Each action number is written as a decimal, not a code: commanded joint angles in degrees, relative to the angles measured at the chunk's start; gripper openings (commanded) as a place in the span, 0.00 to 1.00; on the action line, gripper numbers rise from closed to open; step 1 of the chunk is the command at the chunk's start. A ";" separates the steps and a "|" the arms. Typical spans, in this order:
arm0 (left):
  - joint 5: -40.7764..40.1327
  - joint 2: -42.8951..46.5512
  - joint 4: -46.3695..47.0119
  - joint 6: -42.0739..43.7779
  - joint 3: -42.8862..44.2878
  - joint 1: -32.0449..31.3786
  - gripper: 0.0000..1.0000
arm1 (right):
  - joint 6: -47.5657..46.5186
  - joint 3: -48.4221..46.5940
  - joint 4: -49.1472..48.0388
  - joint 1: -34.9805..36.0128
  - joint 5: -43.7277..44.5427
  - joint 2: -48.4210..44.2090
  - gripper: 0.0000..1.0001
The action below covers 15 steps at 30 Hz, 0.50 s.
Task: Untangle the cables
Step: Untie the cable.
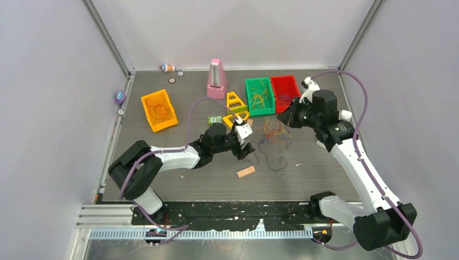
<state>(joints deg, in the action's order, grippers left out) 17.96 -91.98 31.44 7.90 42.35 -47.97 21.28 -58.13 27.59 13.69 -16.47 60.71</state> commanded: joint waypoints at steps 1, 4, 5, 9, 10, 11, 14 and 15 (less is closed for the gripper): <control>0.59 -0.12 10.97 4.67 -0.97 -1.60 0.69 | 1.56 -3.92 -0.43 -0.05 -2.78 -1.19 0.05; 0.39 -0.58 11.24 5.71 -0.64 -2.22 0.64 | 2.17 -4.31 -0.59 -0.01 -3.04 -1.09 0.06; 0.38 -0.71 11.50 6.24 -0.56 -2.53 0.63 | 2.27 -4.35 -0.89 -0.04 -3.13 -1.09 0.06; -0.46 -1.75 12.81 7.70 -0.26 -3.98 0.62 | 2.99 -4.36 -1.53 0.04 -3.81 -0.98 0.05; -0.82 -2.12 12.89 7.73 -0.02 -4.14 0.62 | 3.16 -4.36 -1.74 0.03 -3.96 -0.96 0.05; -1.22 -2.57 12.89 7.70 0.35 -4.23 0.62 | 3.24 -4.36 -1.84 0.02 -4.17 -0.88 0.05; -1.42 -4.01 12.90 6.86 1.61 -4.25 0.59 | 3.74 -4.11 -2.58 0.02 -4.54 -0.69 0.05; -1.32 -4.75 12.93 6.48 2.08 -4.24 0.59 | 4.01 -4.06 -2.74 -0.03 -4.62 -0.64 0.05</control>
<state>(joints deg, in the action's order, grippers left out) 17.54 -94.76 40.29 13.96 41.85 -51.99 23.99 -60.01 27.86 13.69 -19.49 60.71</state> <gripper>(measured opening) 0.603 0.079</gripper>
